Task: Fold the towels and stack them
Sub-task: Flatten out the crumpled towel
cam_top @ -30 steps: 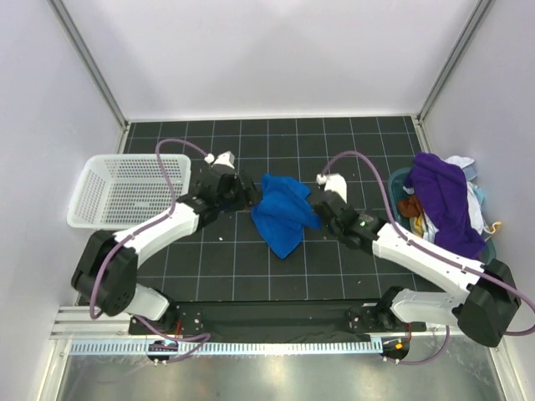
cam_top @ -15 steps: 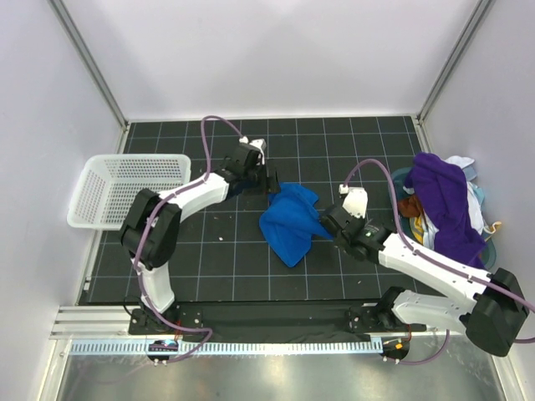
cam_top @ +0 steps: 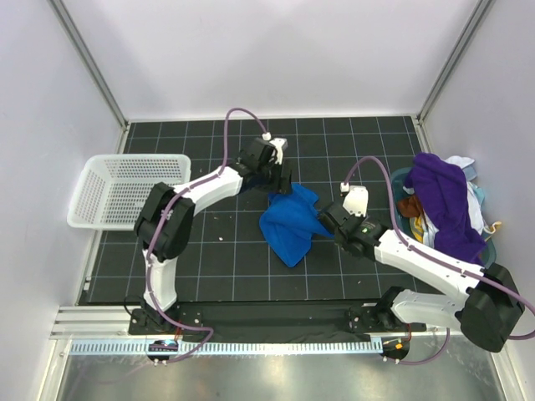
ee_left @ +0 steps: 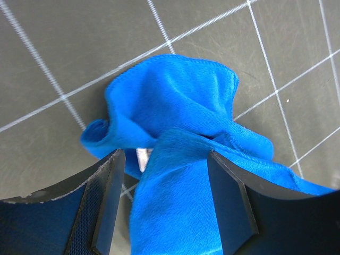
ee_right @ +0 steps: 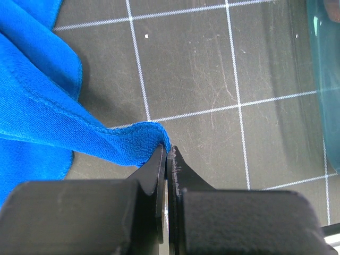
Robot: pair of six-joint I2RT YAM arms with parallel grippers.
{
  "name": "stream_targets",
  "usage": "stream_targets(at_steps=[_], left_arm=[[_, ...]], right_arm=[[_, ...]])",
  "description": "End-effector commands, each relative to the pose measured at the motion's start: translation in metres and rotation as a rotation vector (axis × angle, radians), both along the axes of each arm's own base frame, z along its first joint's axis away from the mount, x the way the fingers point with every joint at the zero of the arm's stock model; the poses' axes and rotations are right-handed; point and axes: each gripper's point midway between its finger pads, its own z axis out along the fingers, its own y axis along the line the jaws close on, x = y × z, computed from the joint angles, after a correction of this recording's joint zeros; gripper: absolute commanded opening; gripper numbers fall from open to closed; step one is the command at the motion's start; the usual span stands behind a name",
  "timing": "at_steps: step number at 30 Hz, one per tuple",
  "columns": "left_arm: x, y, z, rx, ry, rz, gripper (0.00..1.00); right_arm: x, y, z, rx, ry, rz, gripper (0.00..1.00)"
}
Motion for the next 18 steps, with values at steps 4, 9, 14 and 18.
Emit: stream_targets(at_steps=[4, 9, 14, 18], left_arm=[[0.011, -0.008, 0.002, 0.062, -0.045, -0.057, 0.67], [0.016, -0.01, -0.004, 0.071, -0.043, -0.051, 0.64], [0.014, -0.013, -0.008, 0.061, -0.024, -0.057, 0.53], [0.009, -0.015, -0.012, 0.047, -0.002, -0.068, 0.48]], right_arm=[[0.015, 0.002, 0.02, 0.017, -0.071, -0.033, 0.01], [0.015, 0.0, 0.022, 0.02, -0.073, -0.037, 0.01], [0.016, -0.002, 0.024, 0.02, -0.076, -0.044, 0.01], [0.016, -0.003, 0.024, 0.02, -0.077, -0.045, 0.01]])
